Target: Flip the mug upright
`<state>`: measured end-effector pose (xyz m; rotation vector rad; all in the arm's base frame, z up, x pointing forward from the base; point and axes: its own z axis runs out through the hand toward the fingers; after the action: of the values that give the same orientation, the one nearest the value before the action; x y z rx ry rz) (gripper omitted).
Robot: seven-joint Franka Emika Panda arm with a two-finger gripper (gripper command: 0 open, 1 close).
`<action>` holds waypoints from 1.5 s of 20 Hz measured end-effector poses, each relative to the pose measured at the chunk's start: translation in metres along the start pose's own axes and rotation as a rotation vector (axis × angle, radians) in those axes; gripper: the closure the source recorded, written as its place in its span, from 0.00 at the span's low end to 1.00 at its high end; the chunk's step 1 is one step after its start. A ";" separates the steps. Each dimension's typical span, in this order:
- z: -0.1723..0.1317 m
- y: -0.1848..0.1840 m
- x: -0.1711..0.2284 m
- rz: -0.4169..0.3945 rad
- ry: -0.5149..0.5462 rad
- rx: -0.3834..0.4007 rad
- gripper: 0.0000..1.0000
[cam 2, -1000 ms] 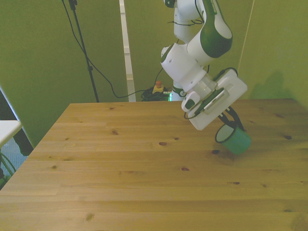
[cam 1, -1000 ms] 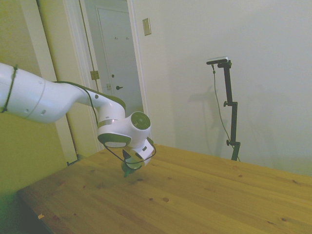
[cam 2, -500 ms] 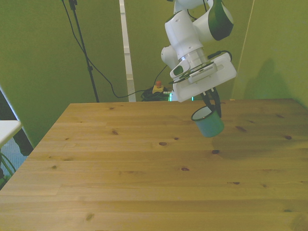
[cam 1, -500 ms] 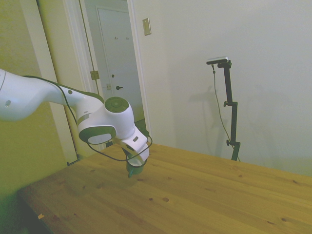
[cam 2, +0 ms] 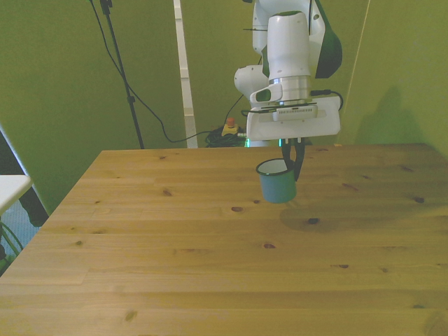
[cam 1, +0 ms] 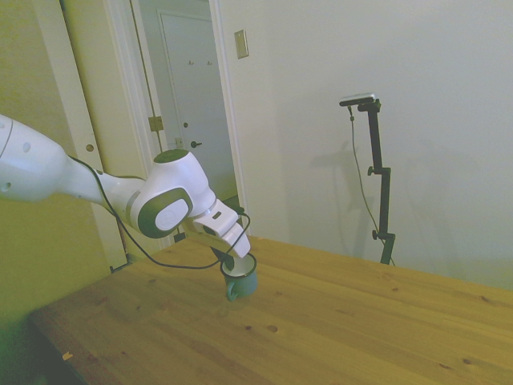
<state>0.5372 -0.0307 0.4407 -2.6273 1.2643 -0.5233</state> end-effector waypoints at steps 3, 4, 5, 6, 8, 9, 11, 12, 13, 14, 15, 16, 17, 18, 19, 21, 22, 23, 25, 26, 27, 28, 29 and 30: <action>0.007 0.003 0.008 -0.013 0.020 -0.062 1.00; 0.010 0.005 0.011 -0.017 0.025 -0.077 1.00; 0.014 0.006 0.014 -0.019 0.029 -0.091 1.00; 0.019 0.008 0.017 -0.022 0.034 -0.104 1.00; 0.030 0.010 0.023 -0.019 0.037 -0.128 1.00; 0.036 0.011 0.025 -0.017 0.038 -0.139 1.00; 0.046 0.012 0.028 -0.013 0.034 -0.149 1.00; 0.049 0.012 0.029 -0.012 0.032 -0.151 1.00; 0.052 0.011 0.030 -0.011 0.033 -0.150 1.00; 0.053 0.010 0.031 -0.009 0.034 -0.147 1.00; 0.054 0.009 0.031 -0.006 0.032 -0.145 1.00; 0.056 0.009 0.031 -0.003 0.033 -0.140 1.00; 0.056 0.008 0.031 0.002 0.035 -0.133 1.00; 0.057 0.008 0.032 0.015 0.030 -0.124 1.00; 0.058 0.008 0.032 0.031 0.024 -0.114 0.00; 0.061 0.008 0.030 0.059 0.007 -0.104 0.00; 0.063 0.008 0.030 0.068 0.000 -0.101 0.00; 0.063 0.008 0.029 0.077 -0.007 -0.096 0.00; 0.063 0.007 0.028 0.084 -0.014 -0.089 0.00; 0.063 0.006 0.028 0.088 -0.018 -0.086 0.00; 0.063 0.006 0.028 0.089 -0.021 -0.083 0.00; 0.063 0.006 0.028 0.090 -0.024 -0.081 0.00; 0.063 0.006 0.028 0.089 -0.025 -0.080 0.00; 0.063 0.006 0.028 0.090 -0.026 -0.079 0.00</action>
<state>0.5733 -0.0560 0.3872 -2.6160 1.4149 -0.4326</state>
